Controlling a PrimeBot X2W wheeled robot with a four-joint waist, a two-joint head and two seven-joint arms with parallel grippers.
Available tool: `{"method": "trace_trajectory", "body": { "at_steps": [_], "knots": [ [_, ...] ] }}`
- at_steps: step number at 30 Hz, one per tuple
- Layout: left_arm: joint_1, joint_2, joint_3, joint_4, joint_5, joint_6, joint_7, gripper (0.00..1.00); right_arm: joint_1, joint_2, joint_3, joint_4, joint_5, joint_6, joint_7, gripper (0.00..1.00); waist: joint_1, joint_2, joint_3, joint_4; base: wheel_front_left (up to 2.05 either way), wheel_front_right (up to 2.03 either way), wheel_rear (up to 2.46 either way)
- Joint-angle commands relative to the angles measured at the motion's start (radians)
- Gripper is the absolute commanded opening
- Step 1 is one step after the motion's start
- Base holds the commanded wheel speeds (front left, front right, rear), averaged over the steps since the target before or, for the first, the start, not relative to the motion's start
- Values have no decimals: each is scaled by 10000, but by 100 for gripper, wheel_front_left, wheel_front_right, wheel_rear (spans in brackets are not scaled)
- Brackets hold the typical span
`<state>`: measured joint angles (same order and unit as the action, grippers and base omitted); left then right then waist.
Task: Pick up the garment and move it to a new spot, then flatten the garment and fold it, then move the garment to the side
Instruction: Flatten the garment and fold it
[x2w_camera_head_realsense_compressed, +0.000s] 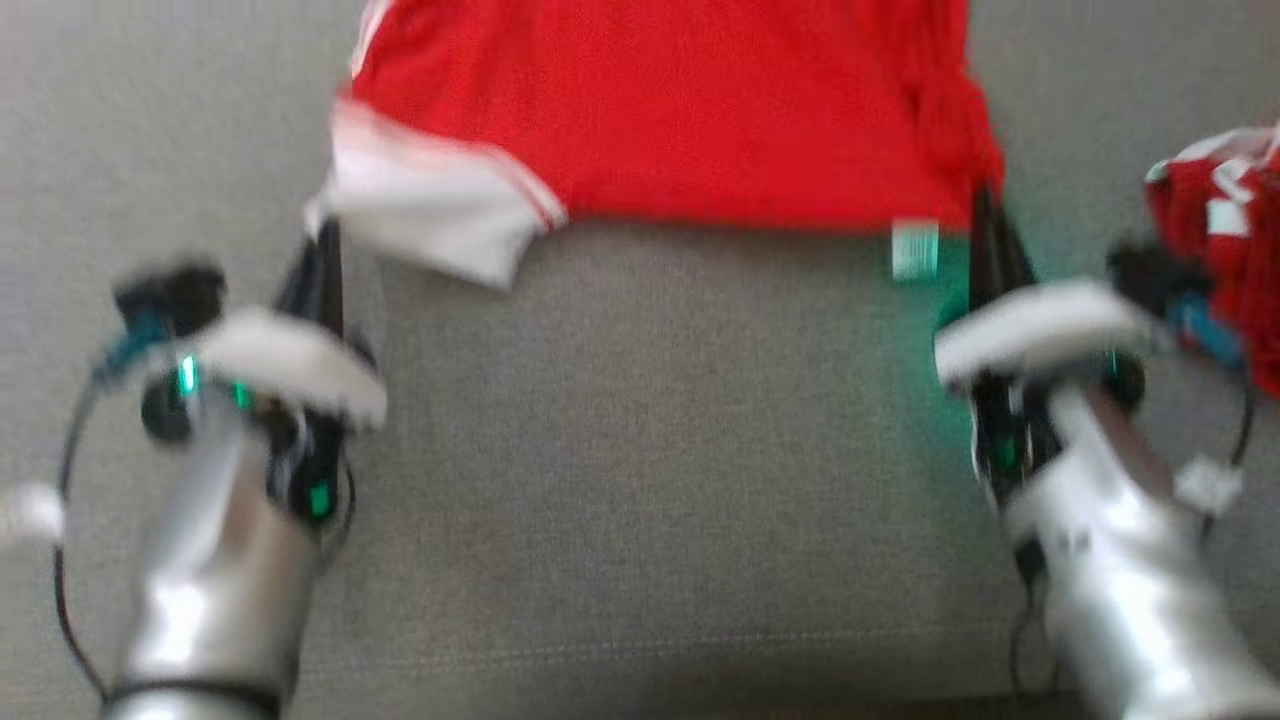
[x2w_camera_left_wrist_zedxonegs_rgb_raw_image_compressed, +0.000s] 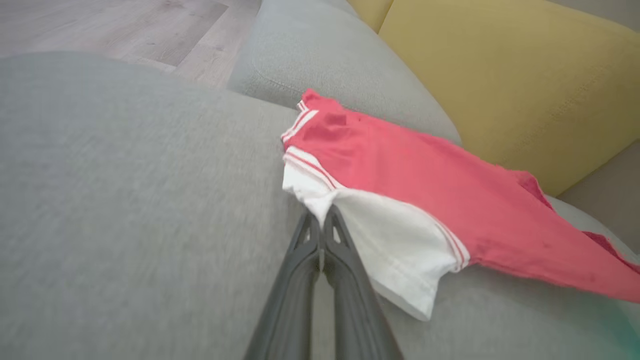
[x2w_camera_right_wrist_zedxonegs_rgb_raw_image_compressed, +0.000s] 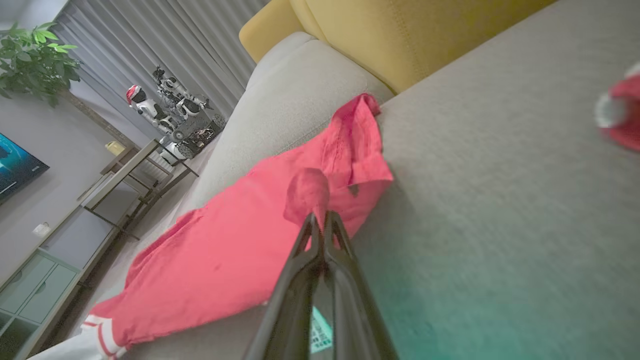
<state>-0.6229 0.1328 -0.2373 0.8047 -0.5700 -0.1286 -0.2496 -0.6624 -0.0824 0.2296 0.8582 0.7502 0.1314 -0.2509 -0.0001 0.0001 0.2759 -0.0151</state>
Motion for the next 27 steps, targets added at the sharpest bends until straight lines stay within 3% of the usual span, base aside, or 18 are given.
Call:
{"method": "trace_trajectory", "body": {
  "at_steps": [1,6,12,21,27],
  "knots": [
    [688,463,483,-1059,248,175,-120,0,642,-58,13,-794,-167,-7,-107,0,1,-1,-774,46,0,0,0],
    [3331,538,561,-3253,500,703,-99,0,2763,-252,-228,-1987,-350,-7,116,0,1,-1,-1554,82,0,0,0],
    [6059,792,506,-6451,646,1773,801,0,4846,-245,-1177,-3777,-1088,-7,897,0,1,-1,-2132,168,0,0,0],
    [8463,1023,335,-9805,781,2884,2196,0,7276,227,-2640,-6678,-2386,-7,2707,0,1,-1,-2493,257,0,0,0],
    [8991,1183,317,-10778,774,3207,2792,0,8306,315,-3098,-8165,-2451,-7,3722,0,1,-1,-2511,197,0,0,0]
  ]
}}
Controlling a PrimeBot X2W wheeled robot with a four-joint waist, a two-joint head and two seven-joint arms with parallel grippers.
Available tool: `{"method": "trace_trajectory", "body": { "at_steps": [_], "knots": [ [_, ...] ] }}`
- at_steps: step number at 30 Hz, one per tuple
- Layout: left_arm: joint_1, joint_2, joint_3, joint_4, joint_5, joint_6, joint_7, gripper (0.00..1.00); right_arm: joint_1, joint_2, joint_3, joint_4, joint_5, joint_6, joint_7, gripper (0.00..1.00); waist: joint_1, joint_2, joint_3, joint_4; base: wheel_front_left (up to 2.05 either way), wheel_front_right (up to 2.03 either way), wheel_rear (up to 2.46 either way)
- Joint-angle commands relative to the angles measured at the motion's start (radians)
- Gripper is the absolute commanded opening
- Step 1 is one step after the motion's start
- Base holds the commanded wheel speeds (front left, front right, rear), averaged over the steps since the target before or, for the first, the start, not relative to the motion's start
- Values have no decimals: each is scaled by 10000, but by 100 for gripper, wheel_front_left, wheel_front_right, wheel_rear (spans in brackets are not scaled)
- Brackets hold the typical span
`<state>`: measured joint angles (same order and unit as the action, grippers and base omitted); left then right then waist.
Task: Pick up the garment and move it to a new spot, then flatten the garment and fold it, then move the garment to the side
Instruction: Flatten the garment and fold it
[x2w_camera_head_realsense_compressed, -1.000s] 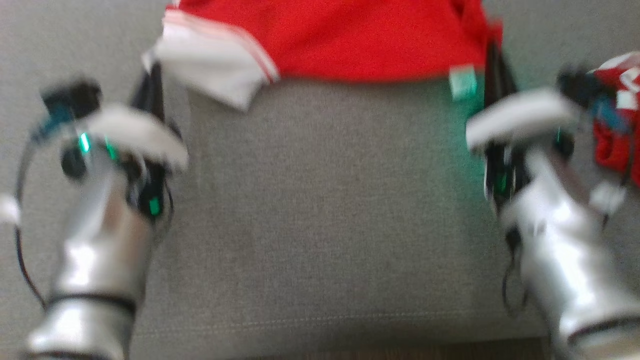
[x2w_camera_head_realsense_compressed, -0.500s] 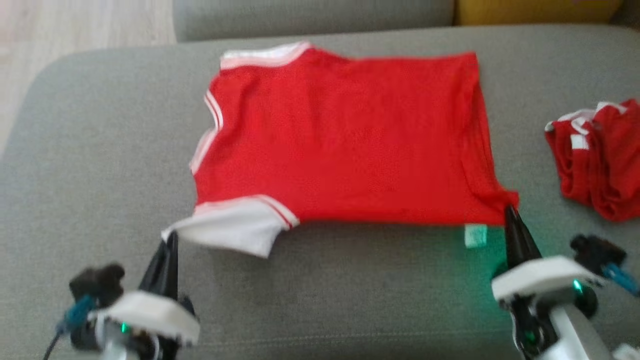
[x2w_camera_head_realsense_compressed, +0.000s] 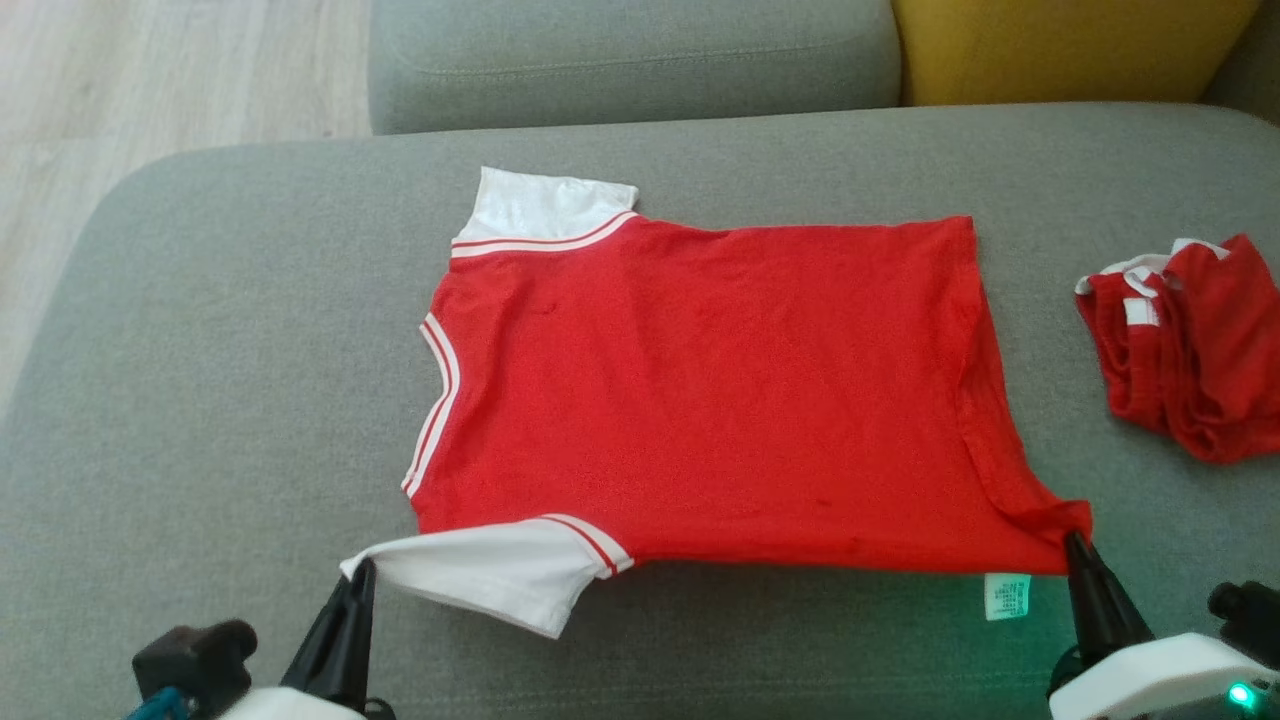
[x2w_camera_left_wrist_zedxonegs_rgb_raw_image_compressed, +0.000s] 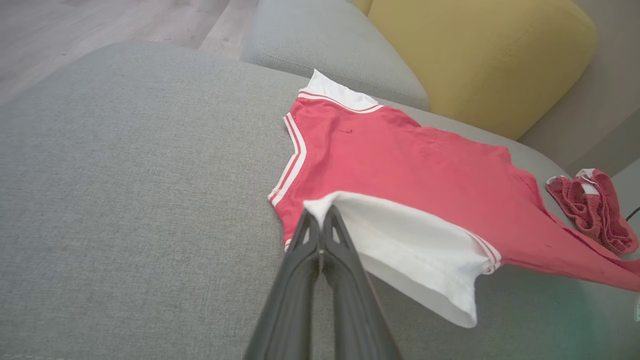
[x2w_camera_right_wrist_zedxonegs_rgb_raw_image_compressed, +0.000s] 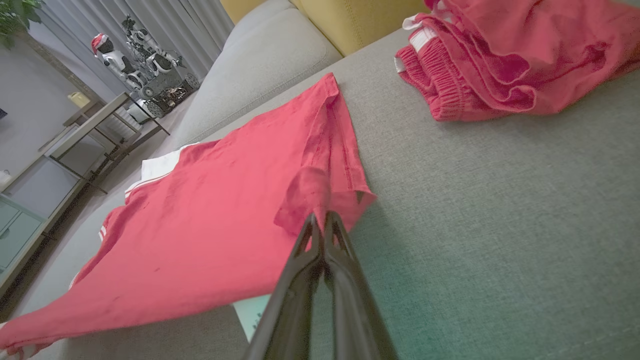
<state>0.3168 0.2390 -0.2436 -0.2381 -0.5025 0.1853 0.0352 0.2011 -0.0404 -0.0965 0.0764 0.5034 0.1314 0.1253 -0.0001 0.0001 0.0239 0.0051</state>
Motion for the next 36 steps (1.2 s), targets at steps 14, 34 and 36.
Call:
{"method": "trace_trajectory", "body": {
  "at_steps": [14,34,36],
  "knots": [
    [-3357,490,117,1453,-398,-1022,926,0,-2388,-100,-14,726,-405,-7,518,0,1,-1,1027,-72,0,0,0],
    [-5591,2,209,4676,-194,-1583,-1355,100,-3902,-99,1118,1464,-1377,-7,-1706,100,1,-1,1930,-336,0,0,0],
    [-5247,-33,279,4482,-23,-1358,-1844,100,-3731,-99,1196,1171,-1844,-7,-2091,100,1,-1,1843,-351,0,0,0]
  ]
}}
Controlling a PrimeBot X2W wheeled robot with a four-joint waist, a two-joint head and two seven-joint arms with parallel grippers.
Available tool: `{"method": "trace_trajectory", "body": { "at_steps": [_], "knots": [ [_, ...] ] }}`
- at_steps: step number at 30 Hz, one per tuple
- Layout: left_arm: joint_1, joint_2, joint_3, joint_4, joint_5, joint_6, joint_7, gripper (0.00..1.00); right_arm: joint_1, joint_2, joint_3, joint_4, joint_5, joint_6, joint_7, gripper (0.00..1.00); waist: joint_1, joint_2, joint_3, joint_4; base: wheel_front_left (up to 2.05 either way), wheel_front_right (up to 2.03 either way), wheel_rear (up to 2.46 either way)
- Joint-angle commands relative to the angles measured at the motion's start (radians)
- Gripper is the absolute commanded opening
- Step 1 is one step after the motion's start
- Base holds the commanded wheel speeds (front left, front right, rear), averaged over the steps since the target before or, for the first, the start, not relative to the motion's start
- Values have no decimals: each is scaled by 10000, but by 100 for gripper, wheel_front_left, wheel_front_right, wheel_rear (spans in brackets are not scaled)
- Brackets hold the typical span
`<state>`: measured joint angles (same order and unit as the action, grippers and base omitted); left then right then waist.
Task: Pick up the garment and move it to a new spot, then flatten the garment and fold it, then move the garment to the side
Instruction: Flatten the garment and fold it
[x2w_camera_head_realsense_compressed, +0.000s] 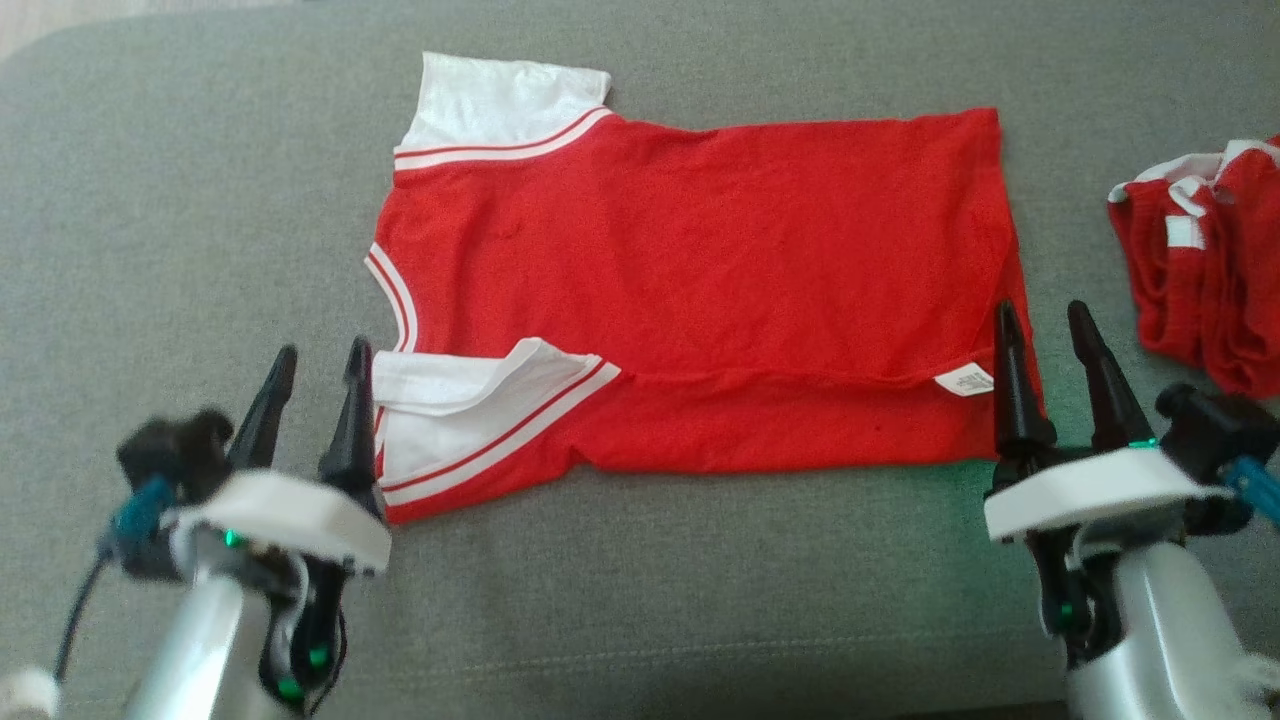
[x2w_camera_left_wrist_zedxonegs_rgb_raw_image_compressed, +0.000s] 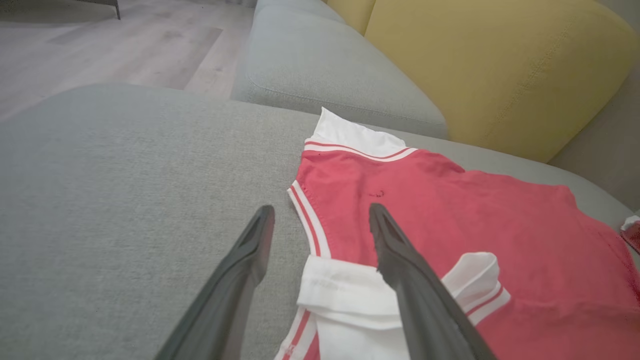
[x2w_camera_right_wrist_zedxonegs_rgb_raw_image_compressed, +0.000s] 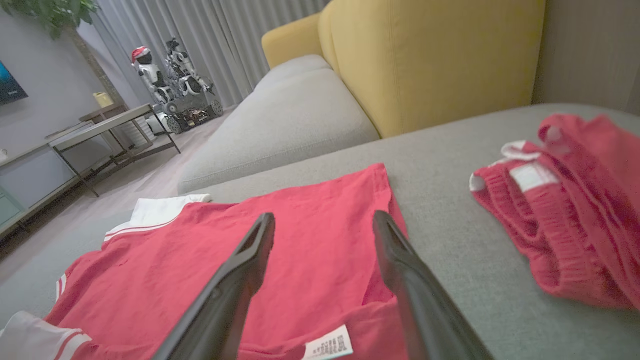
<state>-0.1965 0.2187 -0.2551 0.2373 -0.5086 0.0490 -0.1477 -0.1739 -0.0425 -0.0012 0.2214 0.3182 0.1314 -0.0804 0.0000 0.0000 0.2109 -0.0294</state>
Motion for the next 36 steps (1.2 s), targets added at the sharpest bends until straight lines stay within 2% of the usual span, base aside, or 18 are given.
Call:
{"method": "trace_trajectory", "body": {
  "at_steps": [1,8,11,17,27,32,36],
  "knots": [
    [66,182,419,-414,171,129,-269,100,121,-78,284,-434,-233,-7,-190,100,0,0,-85,-10,0,0,0],
    [1507,218,476,-1397,961,917,-938,100,1085,-78,448,-1270,-1202,-7,-564,100,0,0,-645,43,0,0,0],
    [2043,172,441,-1616,1081,1052,-1009,100,1505,-78,456,-1503,-1323,-7,-434,100,0,0,-841,80,0,0,0],
    [2510,98,350,-1726,1085,1058,-1055,100,1870,-78,360,-1752,-1263,-7,-229,100,0,0,-1014,108,0,0,0],
    [2419,153,203,-1747,1058,958,-1029,100,1922,-78,260,-1806,-1043,-7,-115,100,0,0,-1094,132,0,0,0],
    [1916,200,-161,-1567,976,527,-621,100,1884,-78,-153,-1628,-1023,-7,312,100,0,0,-887,271,0,0,0],
    [1378,198,-363,-1043,671,204,177,100,1766,-78,-600,-1402,-1188,-7,1321,100,0,0,-509,281,0,0,0]
  ]
}}
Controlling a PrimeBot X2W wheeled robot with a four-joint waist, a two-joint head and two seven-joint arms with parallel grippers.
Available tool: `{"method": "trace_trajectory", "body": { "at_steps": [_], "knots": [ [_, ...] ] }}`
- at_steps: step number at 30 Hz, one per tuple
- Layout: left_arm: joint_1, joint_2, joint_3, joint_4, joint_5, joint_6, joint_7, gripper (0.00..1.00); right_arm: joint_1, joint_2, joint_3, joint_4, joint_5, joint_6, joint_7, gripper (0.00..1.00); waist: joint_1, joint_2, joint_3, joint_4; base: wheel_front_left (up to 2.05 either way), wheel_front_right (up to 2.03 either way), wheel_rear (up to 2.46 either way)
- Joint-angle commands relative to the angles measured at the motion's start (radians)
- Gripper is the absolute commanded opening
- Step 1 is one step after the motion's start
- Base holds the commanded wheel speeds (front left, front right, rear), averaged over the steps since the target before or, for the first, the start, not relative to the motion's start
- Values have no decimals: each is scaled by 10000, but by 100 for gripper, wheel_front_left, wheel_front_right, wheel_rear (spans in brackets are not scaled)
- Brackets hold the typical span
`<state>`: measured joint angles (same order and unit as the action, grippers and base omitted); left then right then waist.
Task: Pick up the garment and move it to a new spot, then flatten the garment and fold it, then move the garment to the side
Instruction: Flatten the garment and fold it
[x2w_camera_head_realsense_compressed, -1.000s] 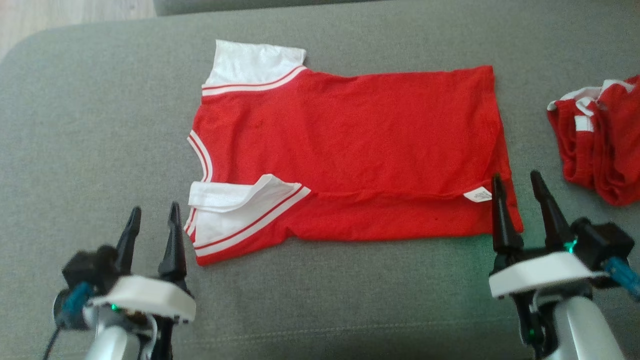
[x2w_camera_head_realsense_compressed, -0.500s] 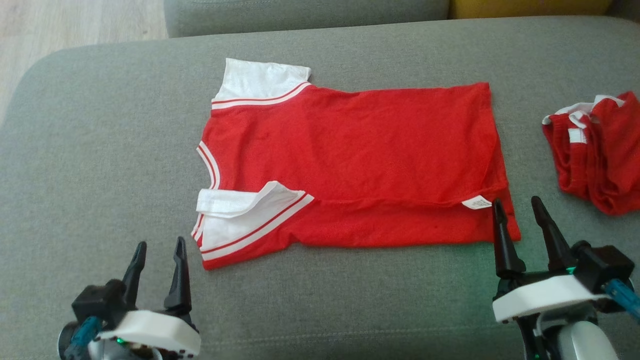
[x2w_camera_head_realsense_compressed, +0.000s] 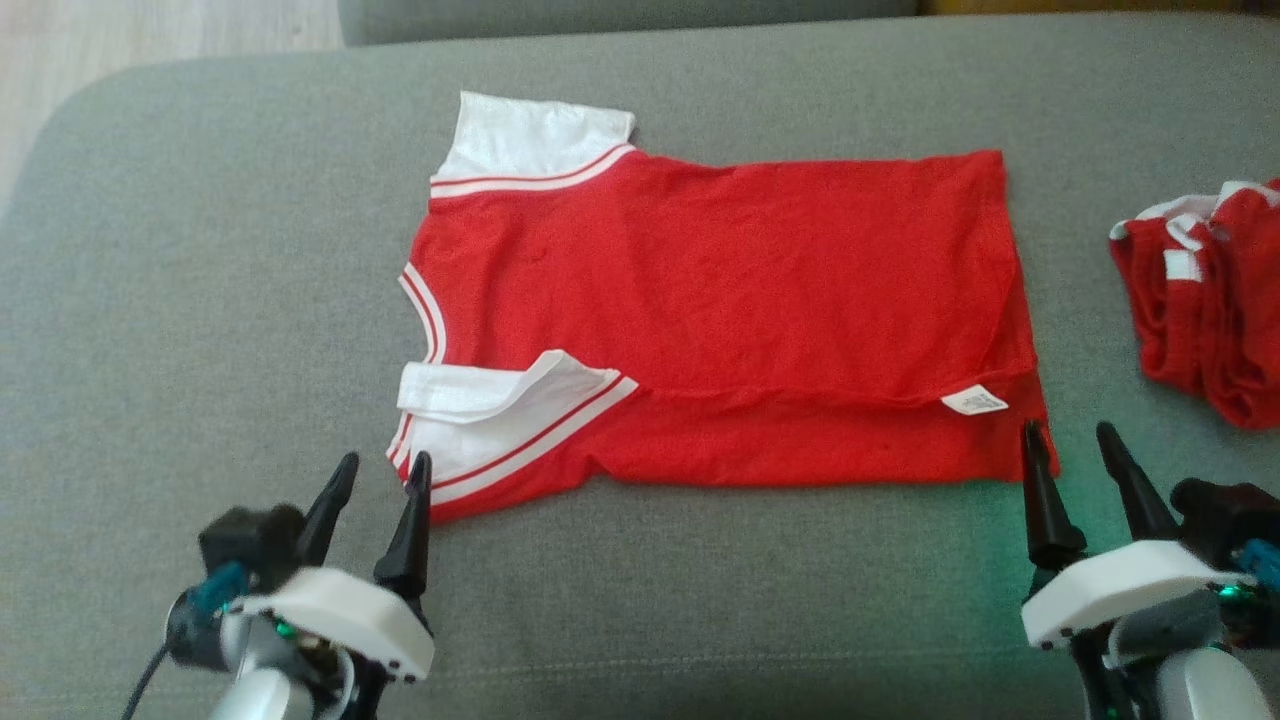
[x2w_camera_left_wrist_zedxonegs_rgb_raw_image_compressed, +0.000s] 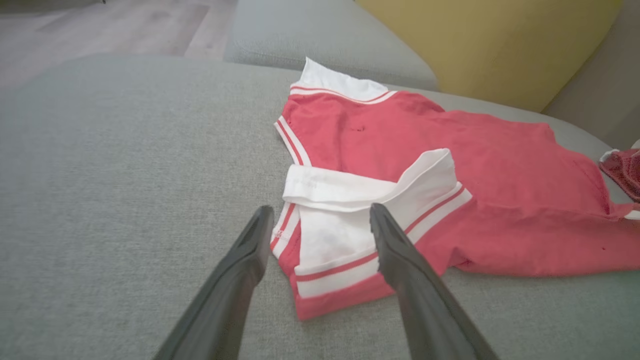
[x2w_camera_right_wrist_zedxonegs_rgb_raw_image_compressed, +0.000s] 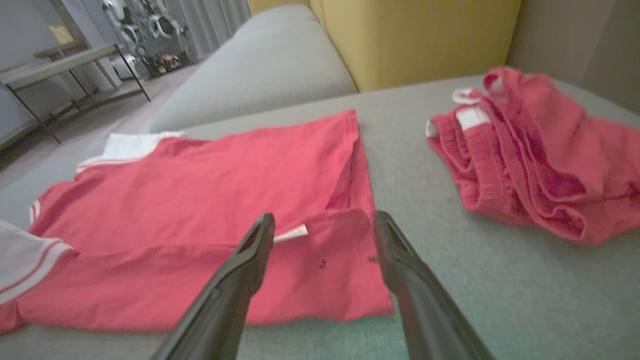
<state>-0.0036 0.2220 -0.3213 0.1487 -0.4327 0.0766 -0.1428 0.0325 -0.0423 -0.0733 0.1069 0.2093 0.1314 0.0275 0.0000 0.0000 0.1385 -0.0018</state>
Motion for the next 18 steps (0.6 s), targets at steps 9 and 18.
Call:
{"method": "trace_trajectory", "body": {
  "at_steps": [9,18],
  "knots": [
    [-1010,-3,256,887,-818,-325,1209,100,-670,-80,-523,-129,-172,-7,1850,100,0,0,998,-9,0,0,0],
    [-1433,-150,257,1463,-1559,-663,2070,62,-1125,-80,-723,199,324,-7,2478,75,0,0,1487,16,0,0,0]
  ]
}}
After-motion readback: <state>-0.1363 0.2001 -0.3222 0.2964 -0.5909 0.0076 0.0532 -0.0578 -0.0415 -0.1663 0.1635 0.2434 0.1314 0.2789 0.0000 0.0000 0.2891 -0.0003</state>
